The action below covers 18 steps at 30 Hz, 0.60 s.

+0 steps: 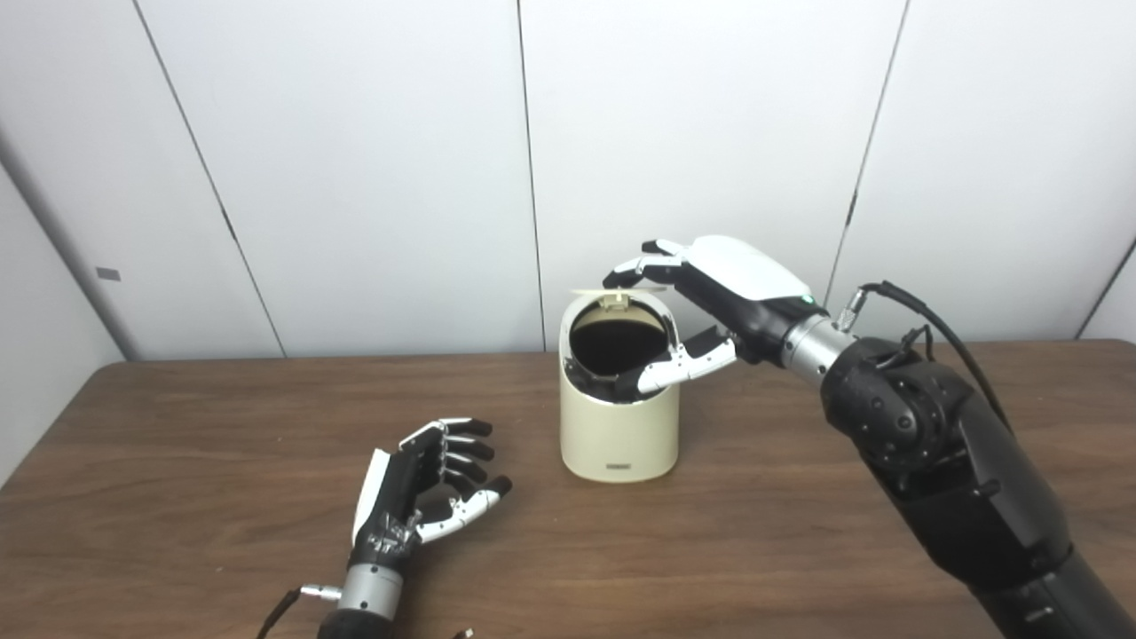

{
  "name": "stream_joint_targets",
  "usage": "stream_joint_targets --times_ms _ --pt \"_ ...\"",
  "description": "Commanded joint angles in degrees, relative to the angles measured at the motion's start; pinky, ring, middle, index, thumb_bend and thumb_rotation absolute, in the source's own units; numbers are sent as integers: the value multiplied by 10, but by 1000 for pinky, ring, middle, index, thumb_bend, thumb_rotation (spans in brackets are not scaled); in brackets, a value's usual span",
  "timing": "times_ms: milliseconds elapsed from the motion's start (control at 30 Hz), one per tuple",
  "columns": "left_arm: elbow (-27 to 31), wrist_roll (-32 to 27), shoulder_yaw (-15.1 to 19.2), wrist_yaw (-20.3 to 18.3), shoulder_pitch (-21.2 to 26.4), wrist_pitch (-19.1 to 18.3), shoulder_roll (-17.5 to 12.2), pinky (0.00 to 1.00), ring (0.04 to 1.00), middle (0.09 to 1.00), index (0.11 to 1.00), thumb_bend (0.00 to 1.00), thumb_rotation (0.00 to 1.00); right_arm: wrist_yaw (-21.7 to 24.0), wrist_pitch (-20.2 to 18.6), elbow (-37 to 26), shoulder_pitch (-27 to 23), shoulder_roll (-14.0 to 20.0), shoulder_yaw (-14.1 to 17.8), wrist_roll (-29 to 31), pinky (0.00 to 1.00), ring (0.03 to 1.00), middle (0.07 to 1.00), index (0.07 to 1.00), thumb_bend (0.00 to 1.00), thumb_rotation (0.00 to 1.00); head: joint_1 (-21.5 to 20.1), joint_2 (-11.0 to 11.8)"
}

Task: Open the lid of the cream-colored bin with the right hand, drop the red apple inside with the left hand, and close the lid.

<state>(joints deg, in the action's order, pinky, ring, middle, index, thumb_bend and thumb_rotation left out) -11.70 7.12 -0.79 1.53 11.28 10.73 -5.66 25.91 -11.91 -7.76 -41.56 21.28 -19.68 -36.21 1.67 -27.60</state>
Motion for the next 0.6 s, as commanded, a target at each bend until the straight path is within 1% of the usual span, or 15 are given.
stream_joint_targets --times_ms 0,33,100,200,267,433,567 --pt "-19 1 -5 5 -35 4 10 421 506 587 663 618 0 -7 26 -14 -16 12 12 6 946 971 820 798 695 558 3 -1" --pt "-20 3 -5 5 -35 5 10 420 506 587 664 618 0 -11 35 -13 -14 13 12 7 959 968 816 796 694 557 3 -1" --pt "-22 5 -5 7 -33 7 10 426 507 587 664 616 0 -17 50 -9 -9 14 15 11 936 954 800 786 696 545 5 -2" --pt "-24 2 -4 6 -32 7 12 416 495 582 660 622 0 -18 60 -12 -1 16 16 5 897 946 794 783 694 555 5 -2" --pt "-26 3 -4 7 -31 9 12 408 493 584 660 625 0 -17 65 -15 4 17 15 0 886 939 788 782 696 539 5 -2" --pt "-22 1 -3 6 -32 9 14 410 498 583 661 622 0 -1 58 -26 16 16 17 1 968 956 799 792 682 533 7 -4" --pt "-19 2 -3 6 -33 7 15 418 504 587 663 617 0 6 58 -33 25 15 17 4 978 957 797 792 676 523 9 -6"
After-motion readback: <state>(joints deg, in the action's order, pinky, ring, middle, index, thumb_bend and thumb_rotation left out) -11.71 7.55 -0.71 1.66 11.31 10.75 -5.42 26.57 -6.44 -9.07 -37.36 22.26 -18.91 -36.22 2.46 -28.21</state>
